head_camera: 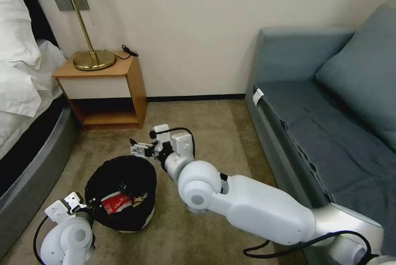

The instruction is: Pick up the trash bin, then pick up the garbage on the floor and place it into the trash bin.

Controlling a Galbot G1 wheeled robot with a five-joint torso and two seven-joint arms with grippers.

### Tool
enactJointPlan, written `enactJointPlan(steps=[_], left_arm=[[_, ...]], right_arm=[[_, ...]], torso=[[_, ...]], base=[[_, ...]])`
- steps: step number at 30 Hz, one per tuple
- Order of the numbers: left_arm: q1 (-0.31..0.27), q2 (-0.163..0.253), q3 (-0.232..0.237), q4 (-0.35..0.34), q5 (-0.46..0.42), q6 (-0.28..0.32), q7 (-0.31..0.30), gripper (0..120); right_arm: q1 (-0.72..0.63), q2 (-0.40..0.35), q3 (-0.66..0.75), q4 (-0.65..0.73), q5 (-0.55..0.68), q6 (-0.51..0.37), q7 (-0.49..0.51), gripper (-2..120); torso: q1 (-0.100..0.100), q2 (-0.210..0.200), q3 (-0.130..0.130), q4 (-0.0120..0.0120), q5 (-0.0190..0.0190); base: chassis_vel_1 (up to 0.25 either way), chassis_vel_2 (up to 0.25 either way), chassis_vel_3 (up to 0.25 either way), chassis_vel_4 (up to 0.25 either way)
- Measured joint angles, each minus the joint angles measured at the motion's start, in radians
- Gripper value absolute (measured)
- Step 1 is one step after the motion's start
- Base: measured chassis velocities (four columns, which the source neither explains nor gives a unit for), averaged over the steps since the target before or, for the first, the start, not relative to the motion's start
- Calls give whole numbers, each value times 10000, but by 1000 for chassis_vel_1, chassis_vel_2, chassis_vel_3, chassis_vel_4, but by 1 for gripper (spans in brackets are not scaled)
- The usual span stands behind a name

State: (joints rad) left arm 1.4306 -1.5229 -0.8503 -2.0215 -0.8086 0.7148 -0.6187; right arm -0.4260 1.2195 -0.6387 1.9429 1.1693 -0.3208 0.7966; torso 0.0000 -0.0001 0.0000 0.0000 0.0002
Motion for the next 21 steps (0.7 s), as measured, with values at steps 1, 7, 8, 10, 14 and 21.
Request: enactJointPlan(steps=[1, 7, 8, 10, 14, 21], left_arm=[[0, 0, 0, 0, 0, 0, 0, 2], [-13, 5, -9, 37, 61, 1, 36, 4], [-6, 9, -17, 28, 98, -6, 81, 8], [43, 14, -44, -32, 278, -49, 247, 17], [155, 6, -77, -142, 792, -191, 620, 30], [623, -9, -149, -691, 2734, -830, 2081, 58]], right_arm=[[0, 0, 0, 0, 0, 0, 0, 100], [-291, -103, 221, 60, -12, 2, -43, 100], [-323, -126, 241, 58, -17, 2, -54, 100], [-366, -192, 273, 50, -23, 1, -74, 100], [-393, -261, 333, 62, 0, 2, -77, 100], [-550, -598, 619, 130, -36, 1, -205, 100]], torso=[[0, 0, 0, 0, 0], [-1, 0, 0, 0, 0], [0, 0, 0, 0, -3], [0, 0, 0, 0, -3], [0, 0, 0, 0, -3], [-1, 1, 0, 0, -2]], base=[[0, 0, 0, 0], [0, 0, 0, 0], [0, 0, 0, 0], [0, 0, 0, 0], [0, 0, 0, 0], [0, 0, 0, 0]])
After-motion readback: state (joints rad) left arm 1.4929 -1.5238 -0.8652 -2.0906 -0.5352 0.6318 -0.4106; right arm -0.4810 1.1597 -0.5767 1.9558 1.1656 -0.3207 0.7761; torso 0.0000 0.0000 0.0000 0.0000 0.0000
